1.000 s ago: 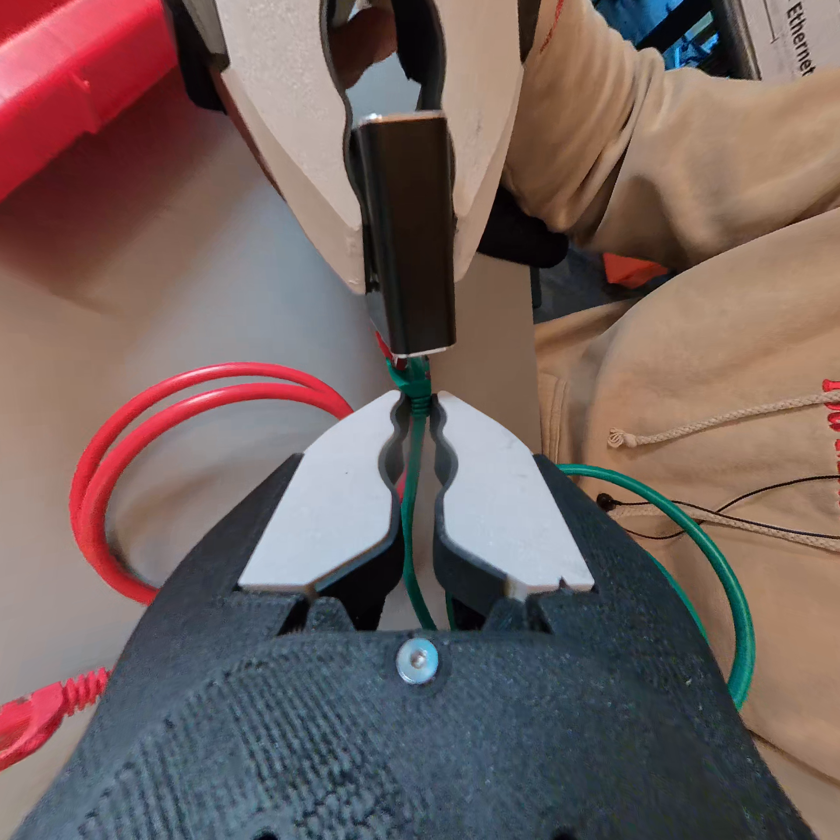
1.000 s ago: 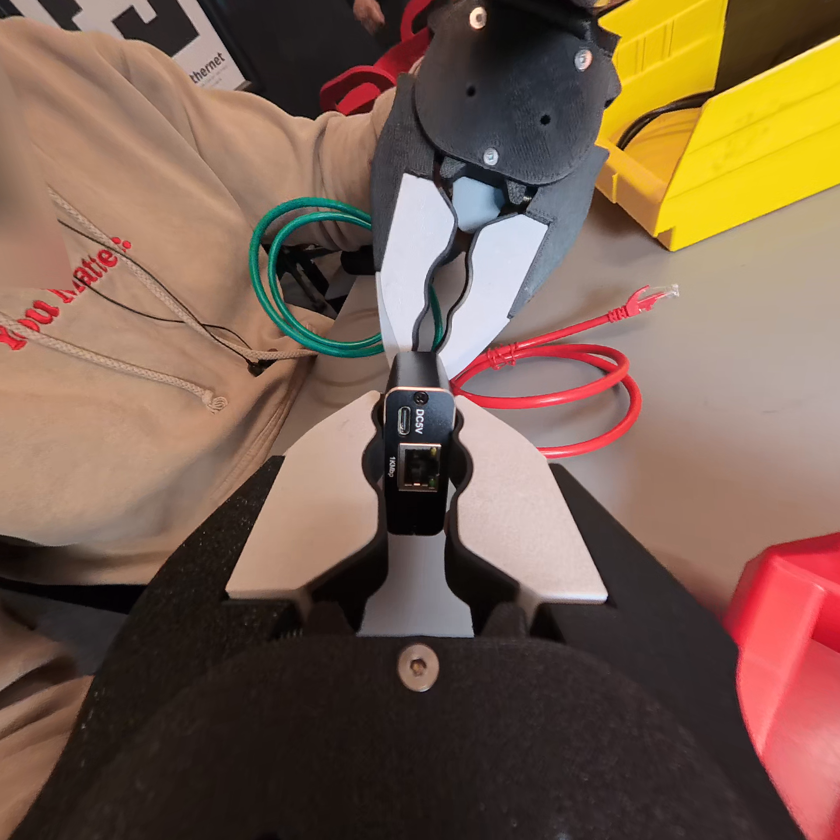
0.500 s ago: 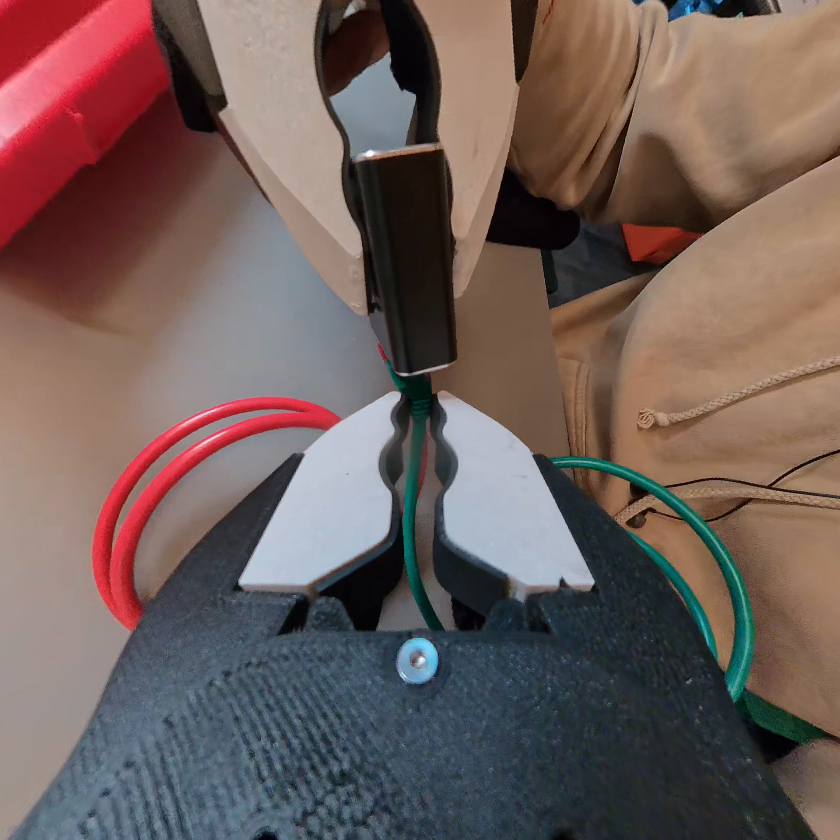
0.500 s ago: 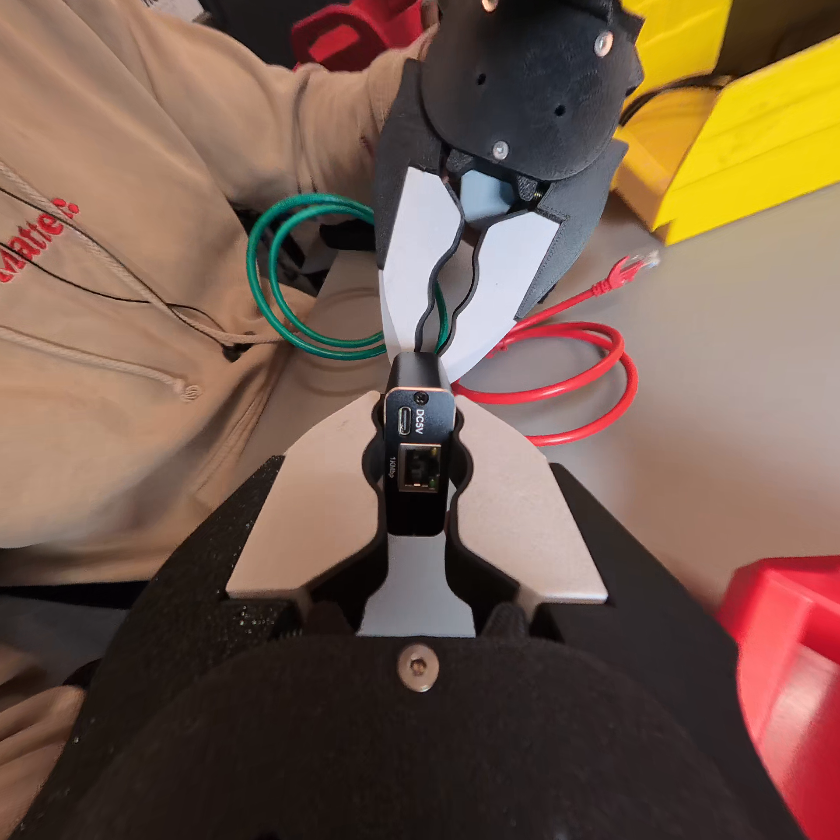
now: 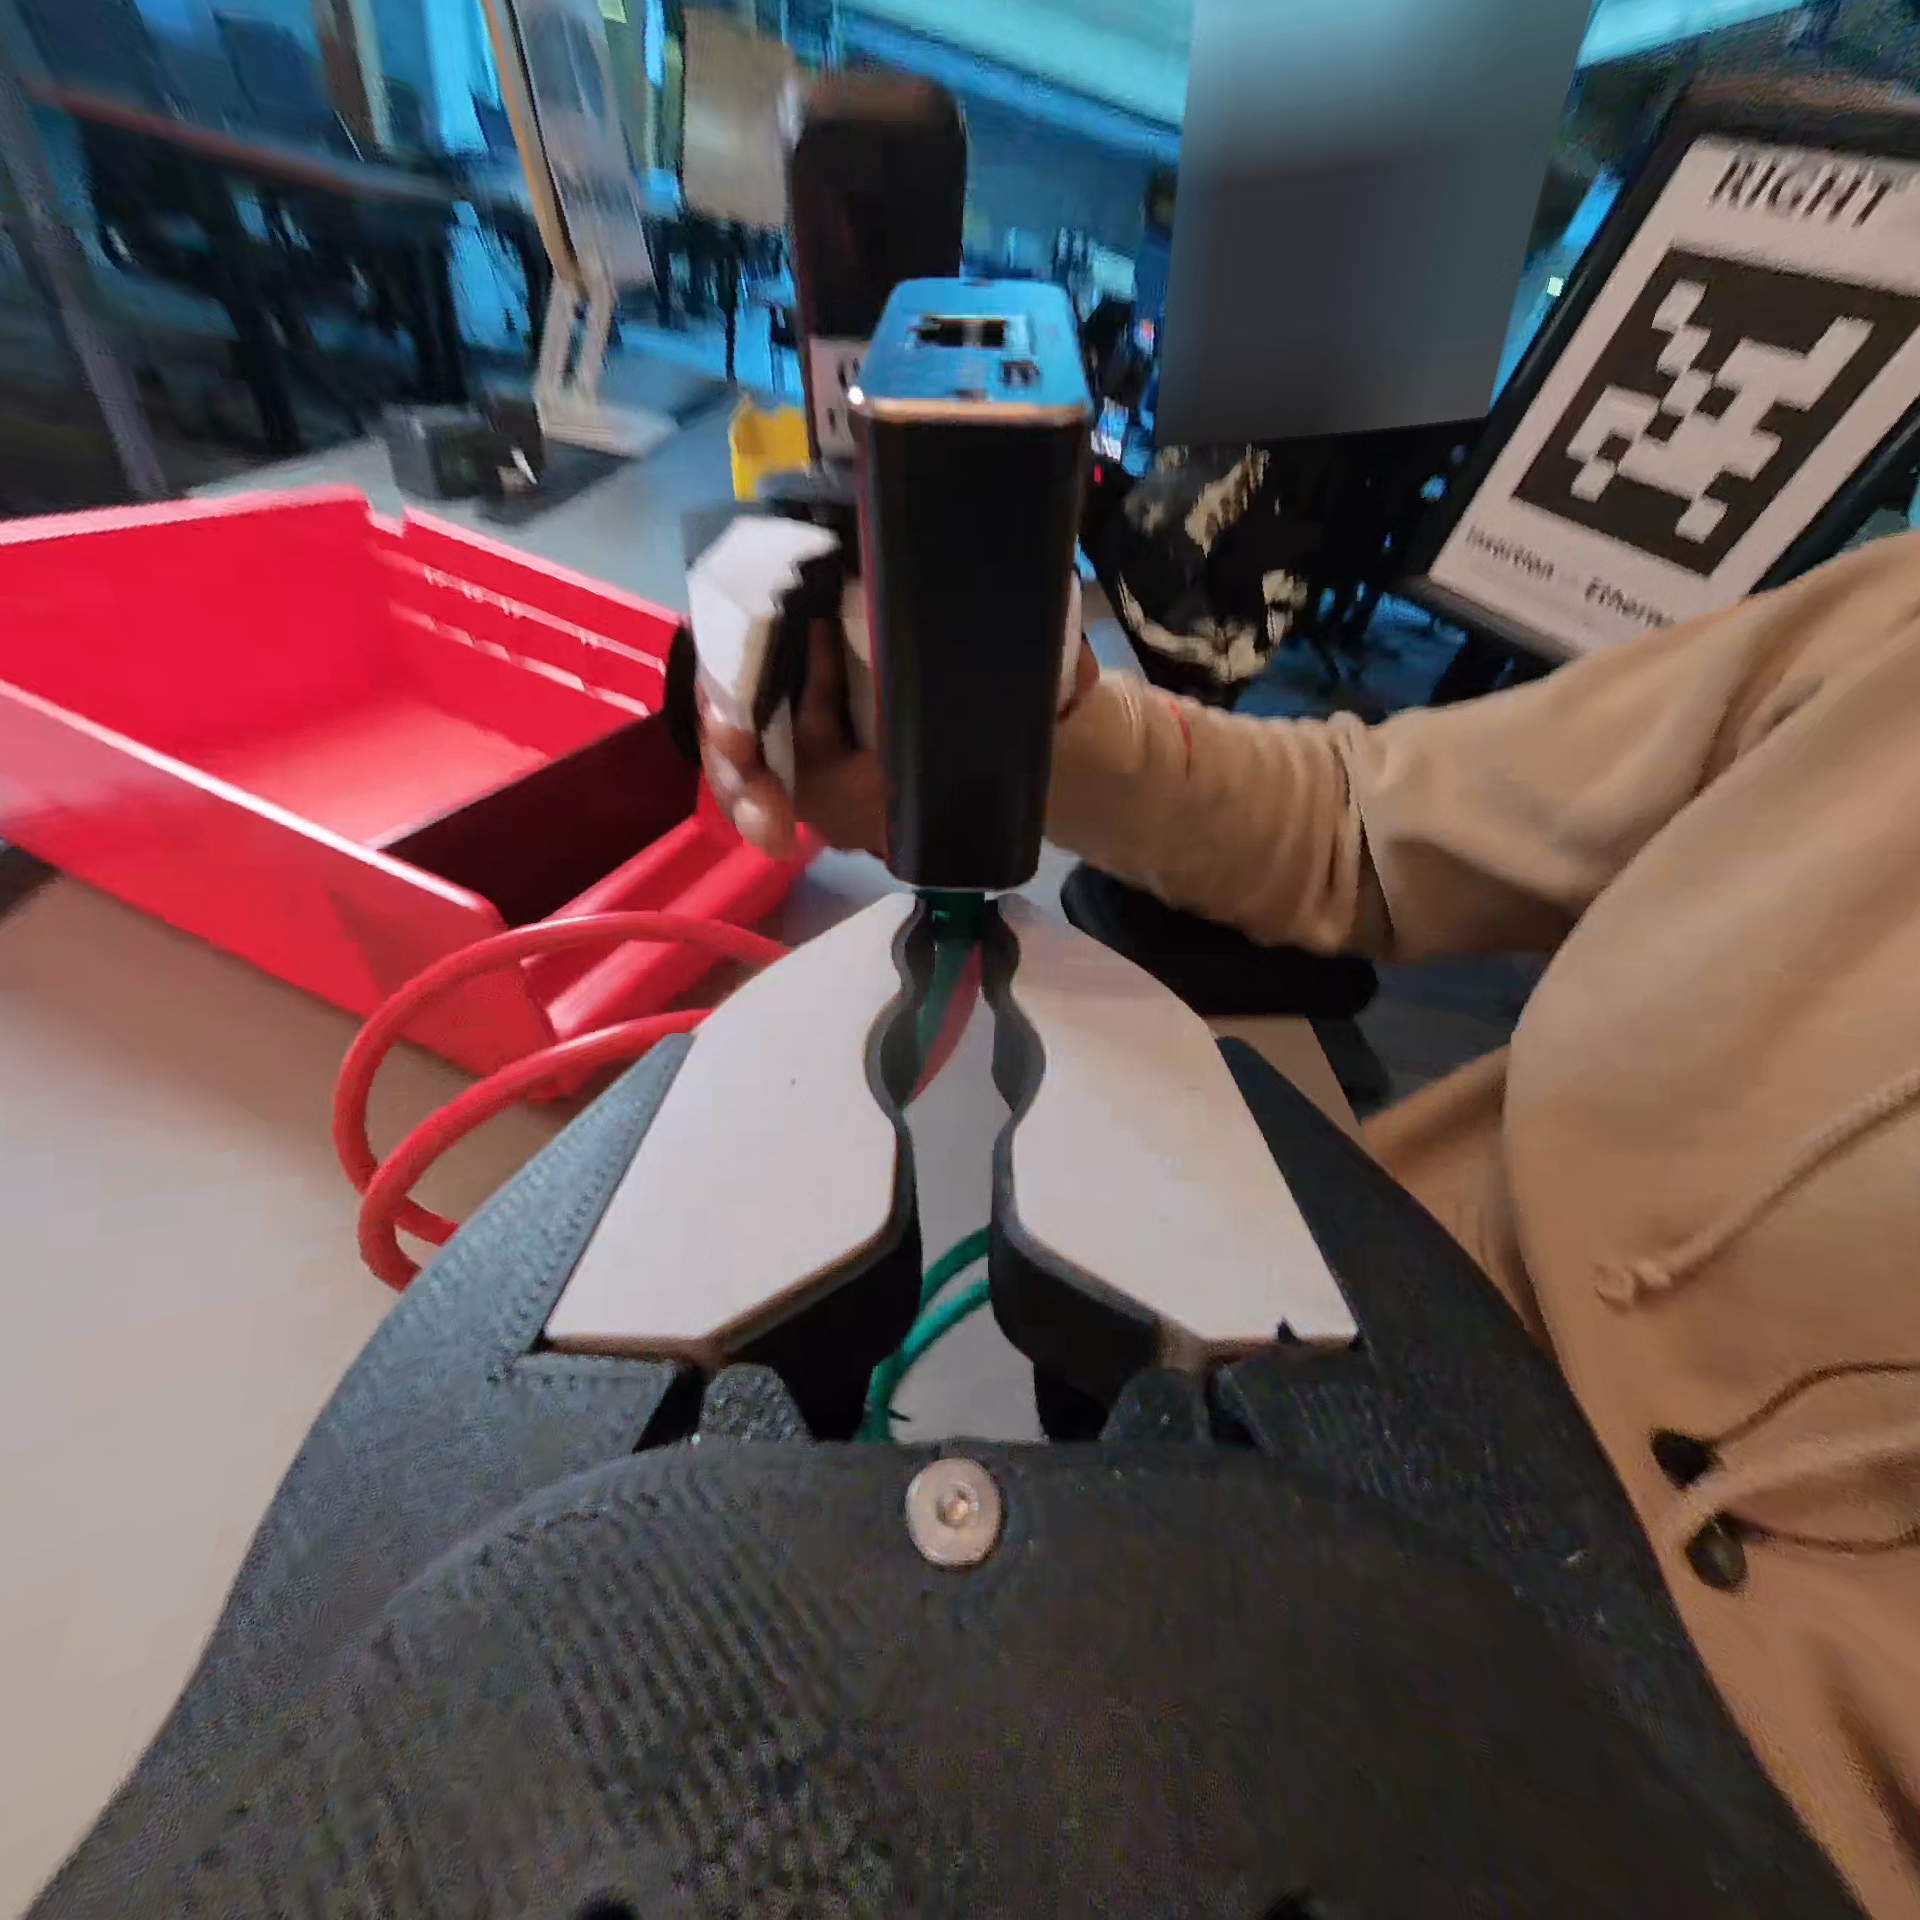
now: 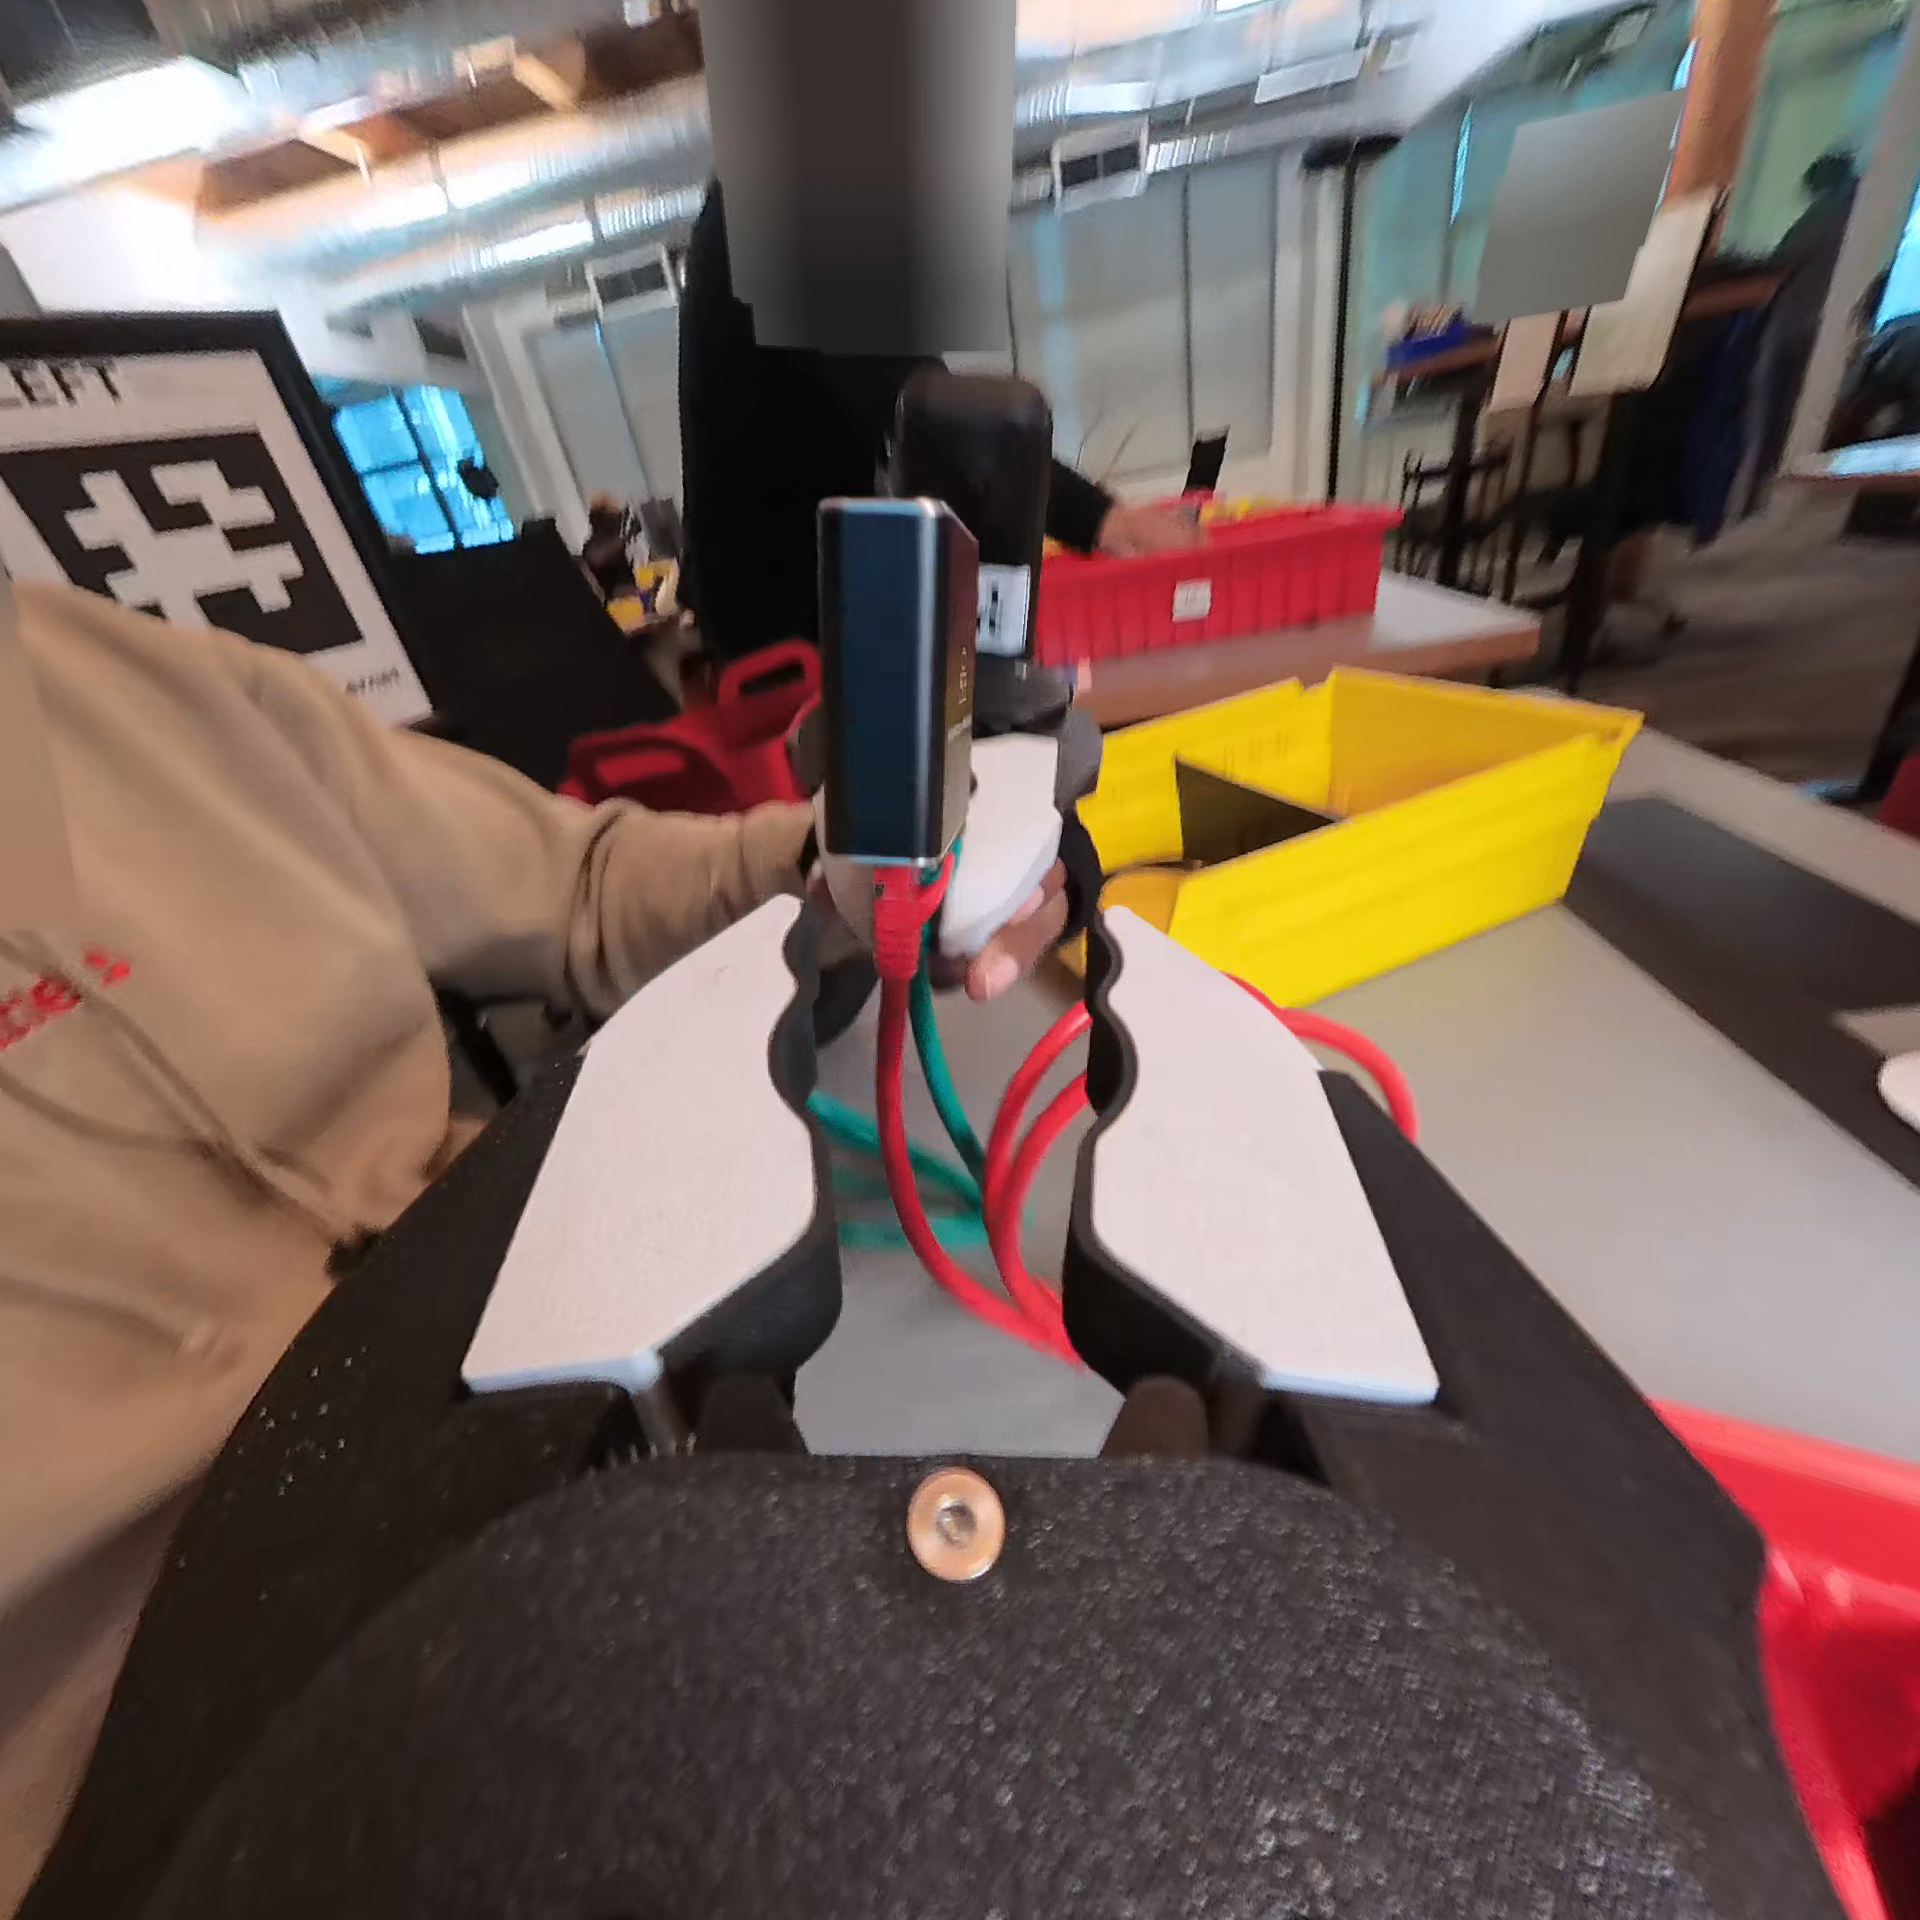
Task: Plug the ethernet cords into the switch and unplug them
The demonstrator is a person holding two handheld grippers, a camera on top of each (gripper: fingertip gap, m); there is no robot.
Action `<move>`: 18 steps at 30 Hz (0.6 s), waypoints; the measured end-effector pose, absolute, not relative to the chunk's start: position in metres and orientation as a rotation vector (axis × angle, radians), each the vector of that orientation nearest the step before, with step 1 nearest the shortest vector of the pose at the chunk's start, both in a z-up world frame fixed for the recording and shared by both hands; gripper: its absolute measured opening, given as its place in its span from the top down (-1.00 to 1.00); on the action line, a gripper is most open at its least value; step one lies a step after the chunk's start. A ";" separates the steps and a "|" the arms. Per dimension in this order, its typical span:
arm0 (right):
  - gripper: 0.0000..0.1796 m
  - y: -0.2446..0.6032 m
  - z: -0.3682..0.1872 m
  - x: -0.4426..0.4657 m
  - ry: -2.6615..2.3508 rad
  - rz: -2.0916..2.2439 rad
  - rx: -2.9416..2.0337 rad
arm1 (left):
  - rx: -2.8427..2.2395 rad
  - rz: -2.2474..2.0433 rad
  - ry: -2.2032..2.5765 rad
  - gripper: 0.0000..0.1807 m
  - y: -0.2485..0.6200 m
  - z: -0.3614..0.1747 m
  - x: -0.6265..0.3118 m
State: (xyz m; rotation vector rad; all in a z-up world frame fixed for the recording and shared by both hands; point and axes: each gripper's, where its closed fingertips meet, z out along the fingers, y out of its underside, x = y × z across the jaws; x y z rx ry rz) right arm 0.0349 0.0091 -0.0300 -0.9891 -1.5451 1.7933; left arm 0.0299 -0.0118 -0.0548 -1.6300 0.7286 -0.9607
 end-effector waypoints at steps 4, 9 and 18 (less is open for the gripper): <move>0.51 -0.006 -0.015 0.020 -1.483 1.720 -0.941 | -1.547 -0.909 0.677 0.90 -0.007 -0.047 0.035; 0.74 -0.018 -0.007 0.021 -1.536 1.529 -0.863 | -1.542 -0.875 0.688 0.91 -0.007 -0.047 0.042; 0.74 -0.014 -0.016 0.036 -1.772 1.125 -0.827 | -1.539 -0.658 0.783 0.46 -0.019 -0.025 0.009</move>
